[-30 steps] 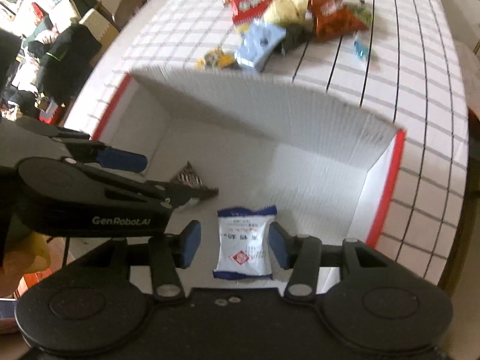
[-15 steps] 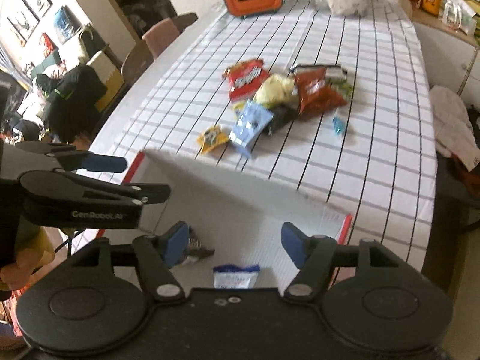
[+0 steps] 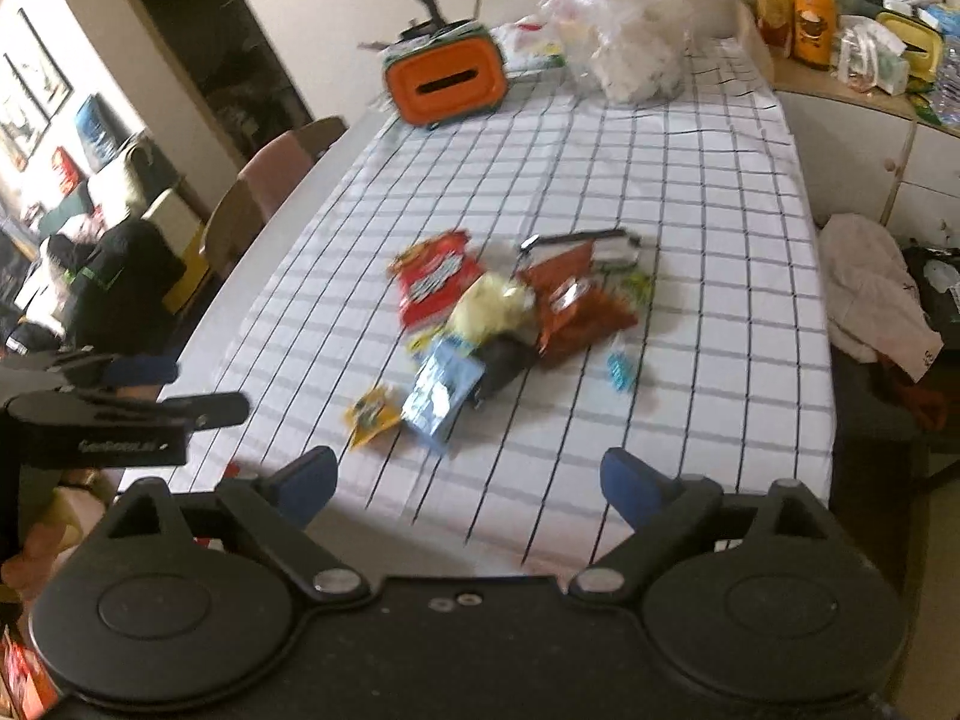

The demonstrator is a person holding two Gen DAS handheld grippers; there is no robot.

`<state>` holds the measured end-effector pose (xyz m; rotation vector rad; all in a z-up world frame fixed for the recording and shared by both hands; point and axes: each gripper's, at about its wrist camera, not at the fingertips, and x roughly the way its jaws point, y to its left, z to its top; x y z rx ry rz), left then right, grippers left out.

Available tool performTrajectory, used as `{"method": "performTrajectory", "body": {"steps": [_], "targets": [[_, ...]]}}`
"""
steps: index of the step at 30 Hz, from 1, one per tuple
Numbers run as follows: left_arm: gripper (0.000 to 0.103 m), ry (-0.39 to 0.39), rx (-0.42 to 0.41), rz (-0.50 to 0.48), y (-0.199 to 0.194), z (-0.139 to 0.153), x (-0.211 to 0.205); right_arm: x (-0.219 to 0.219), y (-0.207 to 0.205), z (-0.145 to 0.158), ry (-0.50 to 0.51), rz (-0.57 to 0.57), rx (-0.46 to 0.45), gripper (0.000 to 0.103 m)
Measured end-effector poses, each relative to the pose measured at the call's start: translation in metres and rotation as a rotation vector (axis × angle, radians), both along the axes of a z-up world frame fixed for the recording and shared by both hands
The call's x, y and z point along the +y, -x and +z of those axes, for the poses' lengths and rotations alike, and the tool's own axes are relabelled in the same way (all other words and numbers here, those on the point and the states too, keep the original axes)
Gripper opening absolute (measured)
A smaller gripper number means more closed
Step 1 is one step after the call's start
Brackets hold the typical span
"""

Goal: Organize snacks
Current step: 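Move both tools out of the box back to the snack pile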

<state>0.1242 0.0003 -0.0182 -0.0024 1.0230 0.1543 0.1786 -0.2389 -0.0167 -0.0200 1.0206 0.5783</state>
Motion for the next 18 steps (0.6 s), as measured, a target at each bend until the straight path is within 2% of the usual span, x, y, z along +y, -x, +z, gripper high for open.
{"method": "performTrajectory", "body": {"steps": [5, 10, 15, 18], "targets": [[0.082, 0.016, 0.068, -0.055, -0.031, -0.013, 0.010, 0.004, -0.036, -0.011, 0.022, -0.028, 0.019, 0.095], [0.082, 0.060, 0.173, -0.102, -0.063, -0.041, 0.019, 0.014, -0.071, -0.033, 0.055, -0.038, 0.070, 0.094], [0.082, 0.003, 0.216, -0.132, -0.083, -0.068, 0.021, 0.022, -0.099, -0.059, 0.103, -0.035, 0.115, 0.092], [0.082, 0.014, 0.248, -0.172, -0.094, -0.081, 0.023, 0.025, -0.114, -0.077, 0.130, -0.051, 0.149, 0.089]]}}
